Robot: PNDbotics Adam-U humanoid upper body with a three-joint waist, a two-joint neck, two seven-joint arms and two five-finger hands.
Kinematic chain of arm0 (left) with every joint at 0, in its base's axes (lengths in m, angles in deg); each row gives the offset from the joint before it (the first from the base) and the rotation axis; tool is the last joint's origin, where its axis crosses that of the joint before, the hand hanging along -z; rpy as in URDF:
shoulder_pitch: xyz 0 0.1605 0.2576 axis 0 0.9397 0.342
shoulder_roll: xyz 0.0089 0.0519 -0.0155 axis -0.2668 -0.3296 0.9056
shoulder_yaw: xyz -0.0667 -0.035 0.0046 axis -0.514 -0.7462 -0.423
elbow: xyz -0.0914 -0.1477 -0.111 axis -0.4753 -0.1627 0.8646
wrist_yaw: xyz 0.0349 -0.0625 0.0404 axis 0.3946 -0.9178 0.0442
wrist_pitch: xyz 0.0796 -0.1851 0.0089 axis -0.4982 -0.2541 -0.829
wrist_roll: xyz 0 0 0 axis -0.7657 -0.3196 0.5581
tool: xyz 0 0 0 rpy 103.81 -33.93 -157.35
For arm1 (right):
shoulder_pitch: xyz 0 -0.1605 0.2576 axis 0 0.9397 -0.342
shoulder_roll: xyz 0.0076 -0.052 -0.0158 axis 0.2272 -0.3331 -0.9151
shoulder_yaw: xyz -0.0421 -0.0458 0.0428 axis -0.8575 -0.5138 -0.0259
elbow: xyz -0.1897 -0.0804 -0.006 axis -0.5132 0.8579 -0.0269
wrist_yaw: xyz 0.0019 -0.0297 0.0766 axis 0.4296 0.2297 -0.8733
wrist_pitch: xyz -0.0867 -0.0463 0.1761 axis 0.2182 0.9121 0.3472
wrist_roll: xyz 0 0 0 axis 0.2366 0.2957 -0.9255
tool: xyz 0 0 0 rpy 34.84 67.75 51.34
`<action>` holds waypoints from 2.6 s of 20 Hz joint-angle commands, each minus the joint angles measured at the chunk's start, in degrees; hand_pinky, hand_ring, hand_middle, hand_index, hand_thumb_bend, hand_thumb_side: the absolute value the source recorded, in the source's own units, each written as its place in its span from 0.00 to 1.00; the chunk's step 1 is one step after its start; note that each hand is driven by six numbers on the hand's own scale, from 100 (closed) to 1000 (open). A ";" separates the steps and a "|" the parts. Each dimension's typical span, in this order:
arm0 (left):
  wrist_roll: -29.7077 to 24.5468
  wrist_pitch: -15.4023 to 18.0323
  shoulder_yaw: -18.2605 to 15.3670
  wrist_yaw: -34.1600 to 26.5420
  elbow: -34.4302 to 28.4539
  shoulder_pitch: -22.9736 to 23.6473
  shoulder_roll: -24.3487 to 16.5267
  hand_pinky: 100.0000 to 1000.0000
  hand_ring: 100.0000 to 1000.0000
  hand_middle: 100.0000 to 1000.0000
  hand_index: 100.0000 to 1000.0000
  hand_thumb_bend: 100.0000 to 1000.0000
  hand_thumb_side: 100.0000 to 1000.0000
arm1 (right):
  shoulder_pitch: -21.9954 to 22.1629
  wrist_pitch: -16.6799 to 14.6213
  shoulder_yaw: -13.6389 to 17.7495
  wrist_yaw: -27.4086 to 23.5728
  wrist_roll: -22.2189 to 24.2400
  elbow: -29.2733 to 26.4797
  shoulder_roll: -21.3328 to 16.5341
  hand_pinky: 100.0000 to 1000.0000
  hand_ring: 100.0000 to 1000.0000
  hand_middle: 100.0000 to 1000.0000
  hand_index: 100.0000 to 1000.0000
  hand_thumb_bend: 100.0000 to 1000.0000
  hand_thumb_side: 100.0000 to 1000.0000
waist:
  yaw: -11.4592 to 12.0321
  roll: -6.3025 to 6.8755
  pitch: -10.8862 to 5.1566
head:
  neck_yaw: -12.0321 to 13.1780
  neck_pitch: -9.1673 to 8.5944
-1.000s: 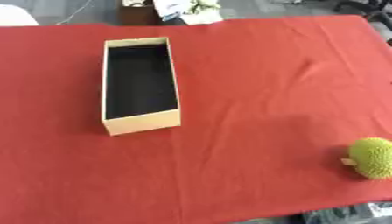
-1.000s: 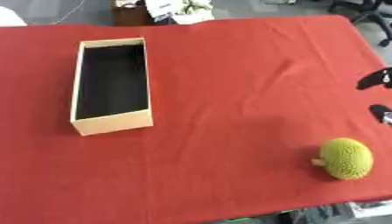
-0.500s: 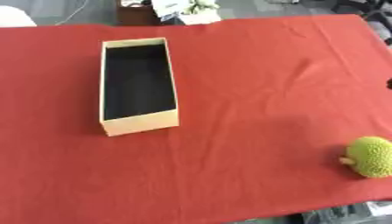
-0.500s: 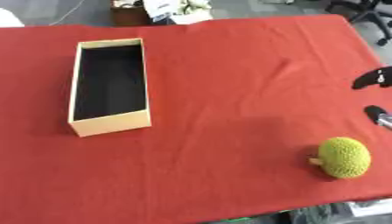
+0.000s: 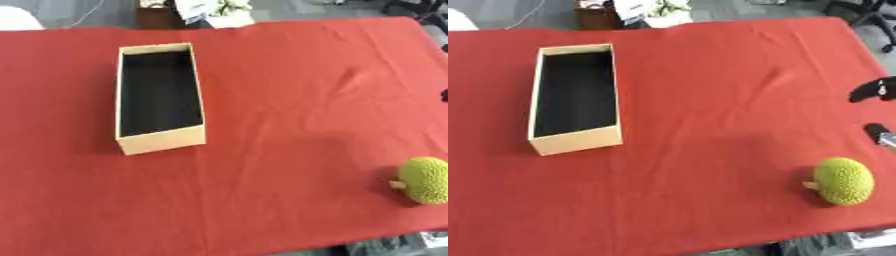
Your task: Pick up objects on the table and place them in the box.
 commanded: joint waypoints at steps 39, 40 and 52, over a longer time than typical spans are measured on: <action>-1.39 -0.17 0.34 -0.16 -0.85 -0.36 -1.44 0.51 0.61 0.70 0.61 0.03 0.65 | -0.27 -1.13 -5.86 -1.64 1.95 2.28 -5.89 0.92 1.00 0.96 0.95 0.00 0.38 | -0.13 0.24 -0.70 | -1.68 0.64; -1.43 -0.22 0.38 -0.17 -0.85 -0.38 -1.44 0.51 0.61 0.70 0.61 0.03 0.65 | -0.36 -1.14 -6.32 -1.83 1.95 2.57 -6.17 0.92 1.00 0.96 0.95 0.00 0.38 | -0.11 0.24 -0.72 | -1.67 0.67; -1.94 -0.36 0.70 -0.53 -0.85 -0.79 -1.50 0.51 0.61 0.70 0.61 0.03 0.65 | -0.89 -1.55 -8.22 -2.65 1.95 4.07 -7.94 0.92 0.98 0.89 0.93 0.00 0.35 | -0.19 0.43 -0.67 | -1.33 0.58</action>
